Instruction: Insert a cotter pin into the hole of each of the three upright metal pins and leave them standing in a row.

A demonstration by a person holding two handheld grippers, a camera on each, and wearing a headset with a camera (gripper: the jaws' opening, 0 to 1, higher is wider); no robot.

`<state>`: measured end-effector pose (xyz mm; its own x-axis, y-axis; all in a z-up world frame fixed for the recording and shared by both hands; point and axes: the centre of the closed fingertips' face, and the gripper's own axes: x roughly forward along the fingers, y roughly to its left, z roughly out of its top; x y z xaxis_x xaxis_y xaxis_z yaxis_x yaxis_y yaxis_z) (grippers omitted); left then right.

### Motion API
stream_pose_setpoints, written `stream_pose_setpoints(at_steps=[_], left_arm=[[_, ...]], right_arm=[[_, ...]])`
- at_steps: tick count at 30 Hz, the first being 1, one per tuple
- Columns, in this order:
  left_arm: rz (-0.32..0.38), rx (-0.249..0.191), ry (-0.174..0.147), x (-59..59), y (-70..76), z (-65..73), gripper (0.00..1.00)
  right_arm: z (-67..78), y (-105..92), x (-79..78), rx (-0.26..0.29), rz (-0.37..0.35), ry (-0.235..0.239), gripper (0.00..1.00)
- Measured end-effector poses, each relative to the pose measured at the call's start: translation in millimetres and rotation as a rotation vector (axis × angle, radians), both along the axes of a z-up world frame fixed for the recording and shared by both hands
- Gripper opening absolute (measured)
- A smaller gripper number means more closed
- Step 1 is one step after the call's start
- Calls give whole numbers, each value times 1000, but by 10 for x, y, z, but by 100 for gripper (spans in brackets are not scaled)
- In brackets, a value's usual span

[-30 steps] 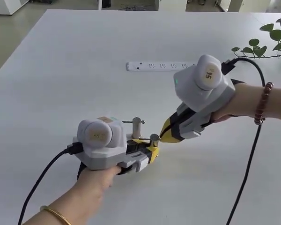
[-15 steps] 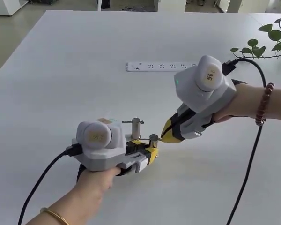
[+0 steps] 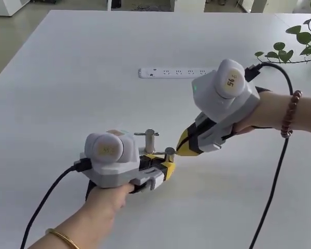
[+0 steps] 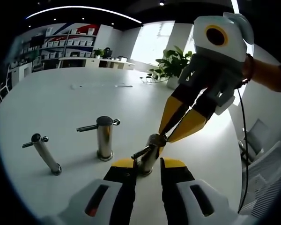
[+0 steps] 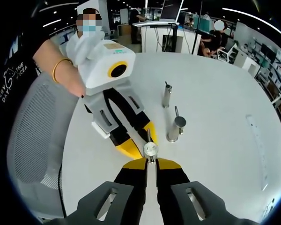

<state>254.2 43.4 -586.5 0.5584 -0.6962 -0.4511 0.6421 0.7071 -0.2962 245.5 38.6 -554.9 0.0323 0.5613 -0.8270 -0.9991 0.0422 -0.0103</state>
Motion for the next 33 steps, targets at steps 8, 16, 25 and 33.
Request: stream_pose_setpoints(at_steps=[8,16,25,33], left_arm=[[-1,29,-17,-32,55,38,23],[6,75,-30,-46,166,52,30],[20,75,-32,-71,270,80,32],[25,75,-35,-82,338,107,33]], right_arm=[[49,69,4,50,-50,23,11],[37,145,18,70,-83,30,16],[-77,234,33,77,-97,46,15],[-156,268,31,62,-93,44,12]])
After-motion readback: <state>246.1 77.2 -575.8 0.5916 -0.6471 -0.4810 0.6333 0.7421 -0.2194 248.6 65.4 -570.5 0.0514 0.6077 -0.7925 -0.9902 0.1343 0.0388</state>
